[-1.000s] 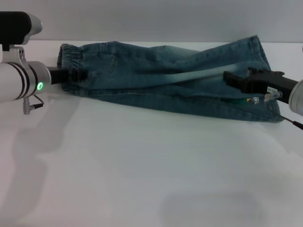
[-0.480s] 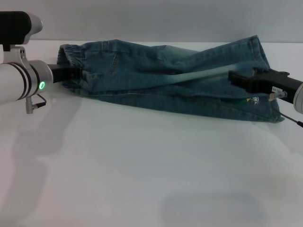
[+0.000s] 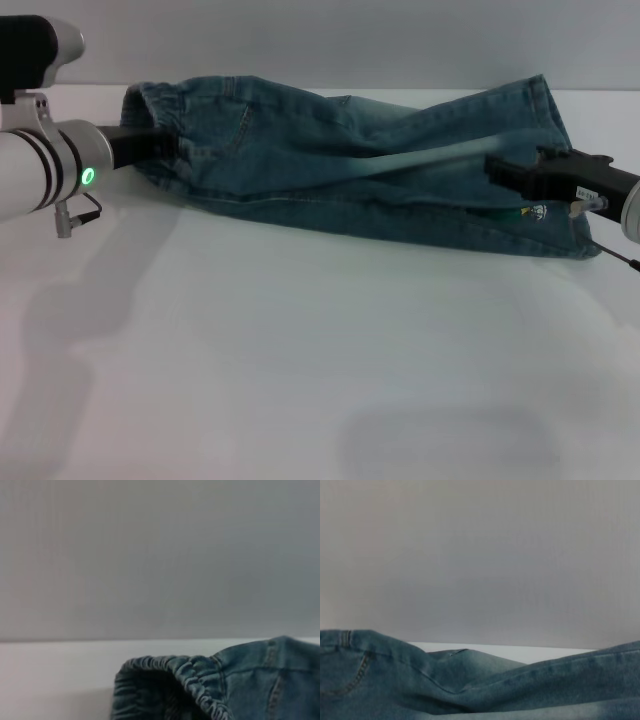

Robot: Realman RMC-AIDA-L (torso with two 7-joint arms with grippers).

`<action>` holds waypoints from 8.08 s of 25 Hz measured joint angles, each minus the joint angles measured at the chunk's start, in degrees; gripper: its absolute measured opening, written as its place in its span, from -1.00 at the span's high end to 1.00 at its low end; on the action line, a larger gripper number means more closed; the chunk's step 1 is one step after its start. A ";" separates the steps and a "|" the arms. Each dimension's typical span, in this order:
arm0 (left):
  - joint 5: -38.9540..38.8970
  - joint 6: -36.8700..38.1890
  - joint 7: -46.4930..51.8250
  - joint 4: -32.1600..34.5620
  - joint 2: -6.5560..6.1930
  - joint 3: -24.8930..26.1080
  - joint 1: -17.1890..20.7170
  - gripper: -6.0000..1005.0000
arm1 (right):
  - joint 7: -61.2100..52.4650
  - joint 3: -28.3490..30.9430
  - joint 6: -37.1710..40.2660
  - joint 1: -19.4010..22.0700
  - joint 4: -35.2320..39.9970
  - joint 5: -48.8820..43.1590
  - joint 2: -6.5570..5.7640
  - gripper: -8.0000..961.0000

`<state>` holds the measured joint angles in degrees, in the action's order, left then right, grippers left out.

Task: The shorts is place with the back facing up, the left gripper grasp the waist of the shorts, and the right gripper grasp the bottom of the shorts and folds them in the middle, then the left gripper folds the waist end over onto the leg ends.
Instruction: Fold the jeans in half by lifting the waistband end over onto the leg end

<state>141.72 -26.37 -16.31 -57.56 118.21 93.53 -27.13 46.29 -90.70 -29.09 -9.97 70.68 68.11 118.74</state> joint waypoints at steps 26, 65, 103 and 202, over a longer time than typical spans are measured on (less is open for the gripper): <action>-0.91 -7.43 1.02 -30.31 -0.09 -4.15 14.58 0.83 | 6.84 -12.64 22.62 -2.27 -3.83 0.34 0.35 -0.40; -0.92 -9.84 1.01 -41.15 -0.26 -5.55 17.73 0.78 | -1.92 -31.45 33.99 -20.82 -17.82 7.21 0.69 0.98; -5.40 -8.62 -0.15 -49.79 -0.30 -10.68 19.65 0.72 | -12.54 -41.30 37.46 -30.09 -23.80 7.71 1.00 0.97; -10.69 31.01 -3.37 -17.37 0.10 -40.79 3.93 0.10 | -17.90 -21.12 50.20 2.53 -12.93 -7.82 0.25 0.93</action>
<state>131.02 4.65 -19.68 -74.93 118.31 52.74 -23.21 28.39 -111.82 21.12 -7.43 57.75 60.29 119.00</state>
